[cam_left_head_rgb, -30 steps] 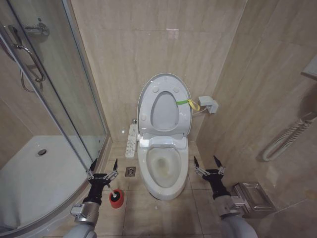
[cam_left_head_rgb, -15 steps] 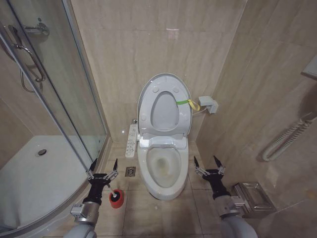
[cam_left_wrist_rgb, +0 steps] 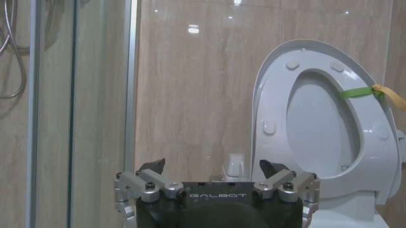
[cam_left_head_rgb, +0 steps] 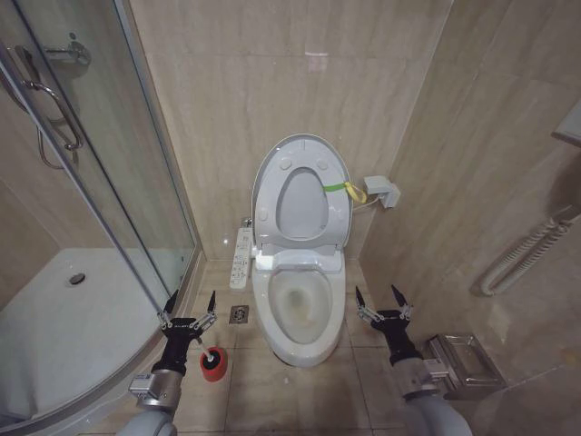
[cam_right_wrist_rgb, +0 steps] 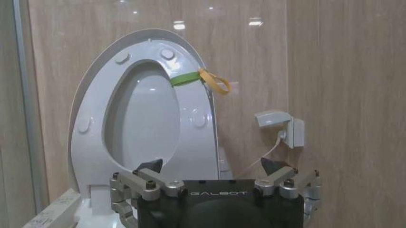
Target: Open the toilet lid, clean the toilet bowl with a toilet brush, close the toilet lid, and flush.
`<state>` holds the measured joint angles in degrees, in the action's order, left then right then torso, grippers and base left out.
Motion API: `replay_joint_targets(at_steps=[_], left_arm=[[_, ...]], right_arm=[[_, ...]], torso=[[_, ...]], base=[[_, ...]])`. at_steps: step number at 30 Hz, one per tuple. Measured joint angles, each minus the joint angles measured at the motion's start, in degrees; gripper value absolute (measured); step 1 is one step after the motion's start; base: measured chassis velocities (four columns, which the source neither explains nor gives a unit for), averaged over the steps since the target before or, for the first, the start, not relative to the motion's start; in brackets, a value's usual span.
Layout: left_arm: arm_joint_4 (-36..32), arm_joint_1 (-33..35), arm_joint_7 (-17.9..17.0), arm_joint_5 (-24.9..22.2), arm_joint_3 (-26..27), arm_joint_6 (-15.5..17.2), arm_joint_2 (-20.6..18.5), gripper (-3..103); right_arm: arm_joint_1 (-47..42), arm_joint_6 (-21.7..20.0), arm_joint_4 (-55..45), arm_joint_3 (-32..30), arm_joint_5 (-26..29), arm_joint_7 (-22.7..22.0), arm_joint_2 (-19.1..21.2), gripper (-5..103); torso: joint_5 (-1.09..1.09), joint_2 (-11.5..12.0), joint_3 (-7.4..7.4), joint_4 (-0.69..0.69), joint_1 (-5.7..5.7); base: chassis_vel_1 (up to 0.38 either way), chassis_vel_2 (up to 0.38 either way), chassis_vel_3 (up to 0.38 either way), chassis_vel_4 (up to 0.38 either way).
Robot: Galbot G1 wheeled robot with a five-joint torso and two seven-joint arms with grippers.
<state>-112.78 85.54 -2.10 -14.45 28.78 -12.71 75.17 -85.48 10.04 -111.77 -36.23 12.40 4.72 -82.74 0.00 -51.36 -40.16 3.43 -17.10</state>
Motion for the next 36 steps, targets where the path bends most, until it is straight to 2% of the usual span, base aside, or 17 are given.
replay_joint_targets(at_steps=[22, 23, 24, 25, 27, 28, 29, 30, 32, 33, 36], left_arm=[[0.00, 0.00, 0.00, 0.00, 0.00, 0.00, 0.00, 100], [0.00, -0.01, 0.00, 0.00, 0.03, 0.00, -0.01, 100], [0.01, 0.01, 0.00, 0.00, 0.01, 0.00, -0.01, 100], [0.00, -0.03, 0.00, 0.00, -0.01, 0.00, 0.00, 100], [0.00, 0.01, -0.01, 0.00, 0.02, 0.00, 0.00, 100], [0.01, 0.00, -0.01, 0.00, 0.03, 0.00, 0.00, 100], [0.01, -0.02, 0.01, 0.00, -0.03, 0.00, 0.01, 100], [0.00, -0.01, -0.01, 0.00, 0.08, 0.00, 0.00, 100], [0.00, 0.01, 0.00, 0.00, 0.00, 0.00, 0.01, 100], [0.01, -0.01, 0.00, 0.00, 0.00, 0.00, 0.00, 100], [0.01, 0.00, -0.01, 0.00, 0.00, 0.00, 0.00, 100]], right_arm=[[-0.52, -0.27, -0.15, -0.40, 0.07, 0.01, 0.30, 100], [-1.30, -0.62, -0.65, -0.92, 0.30, 0.04, 0.68, 100], [-1.68, -0.78, -0.71, -1.21, 0.35, 0.01, 0.81, 100], [-2.40, -1.17, -1.24, -1.57, 0.70, 0.15, 1.14, 100], [-4.61, -2.36, -2.70, -3.53, 1.61, 0.17, 2.40, 100], [-5.82, -2.43, -3.06, -4.19, 1.77, 0.16, 2.90, 100], [-6.73, -2.53, -3.42, -4.60, 2.30, 0.62, 3.23, 100], [-8.10, -2.63, -4.13, -6.04, 3.34, 1.18, 4.13, 100], [-9.85, -2.70, -5.06, -7.74, 4.61, 1.96, 5.27, 100], [-12.63, -2.84, -6.68, -10.31, 6.65, 3.23, 6.97, 100], [-15.29, -3.72, -8.54, -13.09, 9.34, 4.25, 8.71, 100]], torso=[[0.00, 0.00, 0.00, 0.00, 0.00], [0.02, 0.00, 0.00, -0.03, 0.00], [-0.03, 0.00, 0.00, 0.03, 0.00], [0.02, 0.00, 0.00, -0.02, -0.01], [0.03, 0.00, 0.00, -0.02, -0.01], [-0.12, -0.01, 0.00, 0.04, -0.01], [0.03, 0.00, 0.01, 0.04, 0.00], [0.09, 0.00, 0.00, -0.02, -0.01], [0.05, 0.00, 0.00, -0.03, 0.00], [-0.05, 0.00, 0.01, 0.03, 0.00], [-0.01, 0.00, 0.00, 0.03, 0.00]], base=[[0.000, 0.000, 0.000, 0.000], [0.000, 0.000, 0.000, 0.000], [0.000, 0.000, 0.000, 0.000], [0.000, 0.000, 0.000, 0.000], [0.000, 0.000, 0.000, 0.000], [0.000, 0.000, 0.000, 0.000], [0.000, 0.000, 0.000, 0.000], [0.000, 0.000, 0.000, 0.000], [0.000, 0.000, 0.000, 0.000], [0.000, 0.000, 0.000, 0.000], [0.000, 0.000, 0.000, 0.000]])
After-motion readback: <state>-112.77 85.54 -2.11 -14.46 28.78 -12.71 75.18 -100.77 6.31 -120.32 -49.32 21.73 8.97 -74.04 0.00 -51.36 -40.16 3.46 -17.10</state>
